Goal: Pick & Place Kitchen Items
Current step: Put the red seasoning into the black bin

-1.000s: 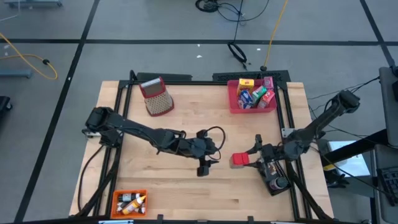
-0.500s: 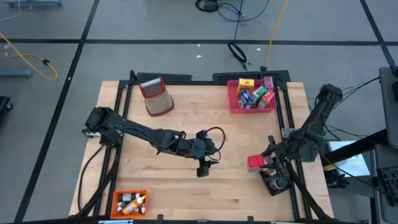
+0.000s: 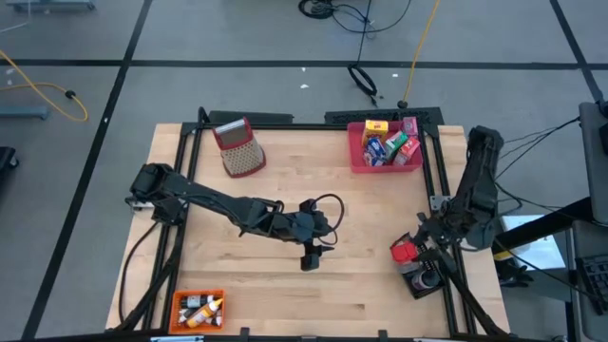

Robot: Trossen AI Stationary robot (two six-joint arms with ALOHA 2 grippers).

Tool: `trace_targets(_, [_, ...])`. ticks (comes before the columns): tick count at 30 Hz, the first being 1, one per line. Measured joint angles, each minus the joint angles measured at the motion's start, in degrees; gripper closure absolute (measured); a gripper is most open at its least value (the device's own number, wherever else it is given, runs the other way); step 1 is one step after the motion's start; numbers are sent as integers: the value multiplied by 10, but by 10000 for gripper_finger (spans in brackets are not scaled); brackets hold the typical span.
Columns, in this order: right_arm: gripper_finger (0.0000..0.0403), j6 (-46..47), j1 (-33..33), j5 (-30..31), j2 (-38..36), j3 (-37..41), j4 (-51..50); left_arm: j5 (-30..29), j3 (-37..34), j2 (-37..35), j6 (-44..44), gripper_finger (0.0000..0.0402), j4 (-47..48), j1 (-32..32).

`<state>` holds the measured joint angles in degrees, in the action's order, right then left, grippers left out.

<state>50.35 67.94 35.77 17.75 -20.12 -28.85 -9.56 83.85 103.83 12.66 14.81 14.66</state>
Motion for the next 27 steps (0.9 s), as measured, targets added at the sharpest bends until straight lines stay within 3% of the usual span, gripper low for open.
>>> trace_targets(6, [229, 57, 29, 2, -29, 0, -76, 0, 0, 0, 14, 146, 0, 0])
trace_targets(17, [229, 105, 77, -11, -42, 0, -110, 0, 0, 0, 29, 146, -1, 0])
trace_targets(27, [229, 134, 106, 7, -36, 79, 10, 0, 0, 0, 29, 146, -1, 0])
